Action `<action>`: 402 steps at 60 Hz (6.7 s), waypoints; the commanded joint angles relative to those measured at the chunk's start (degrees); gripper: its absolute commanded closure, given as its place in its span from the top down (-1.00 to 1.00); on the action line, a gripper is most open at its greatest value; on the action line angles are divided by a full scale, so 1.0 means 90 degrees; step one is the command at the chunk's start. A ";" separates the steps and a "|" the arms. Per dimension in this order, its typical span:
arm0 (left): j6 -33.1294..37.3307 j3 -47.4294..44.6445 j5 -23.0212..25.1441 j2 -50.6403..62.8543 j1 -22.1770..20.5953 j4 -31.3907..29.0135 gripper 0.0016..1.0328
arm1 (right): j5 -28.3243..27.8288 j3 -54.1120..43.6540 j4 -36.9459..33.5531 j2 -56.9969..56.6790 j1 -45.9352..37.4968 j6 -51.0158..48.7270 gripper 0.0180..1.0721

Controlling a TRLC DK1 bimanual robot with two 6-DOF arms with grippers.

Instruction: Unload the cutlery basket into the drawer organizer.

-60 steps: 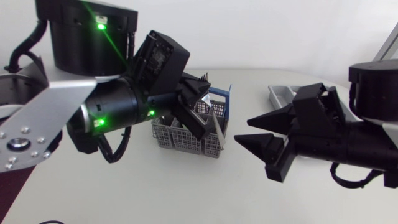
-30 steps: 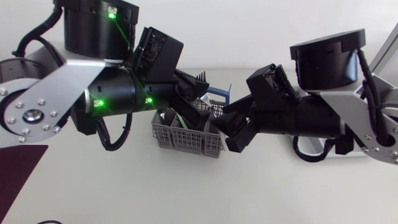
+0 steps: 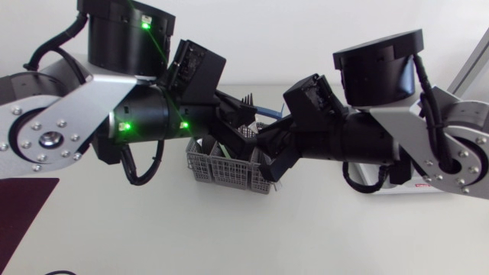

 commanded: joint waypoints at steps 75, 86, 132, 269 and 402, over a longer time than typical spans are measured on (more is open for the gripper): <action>-0.0052 0.0266 -0.0120 -0.0539 0.0428 0.0171 0.50 | -0.0607 -0.1061 -0.0499 -0.0601 -0.1897 -0.0730 -0.89; 0.0299 0.0168 -0.0647 -0.0432 0.0623 0.0171 0.50 | -0.1437 -0.0651 -0.0723 -0.0122 -0.3977 -0.1404 -0.89; 0.1266 -0.0681 -0.0804 0.0037 0.1355 0.0113 0.50 | -0.1808 0.3119 -0.0792 0.3989 -0.7210 -0.2175 -0.89; 0.2301 -0.1423 -0.0940 0.0359 0.0809 0.0874 0.50 | -0.1457 0.1204 0.0527 0.2837 -0.6741 -0.2175 0.28; 0.3024 -0.1267 -0.1663 0.0711 0.0369 0.2896 -0.94 | -0.0627 -0.2614 0.0859 -0.0942 -0.3987 -0.2068 0.28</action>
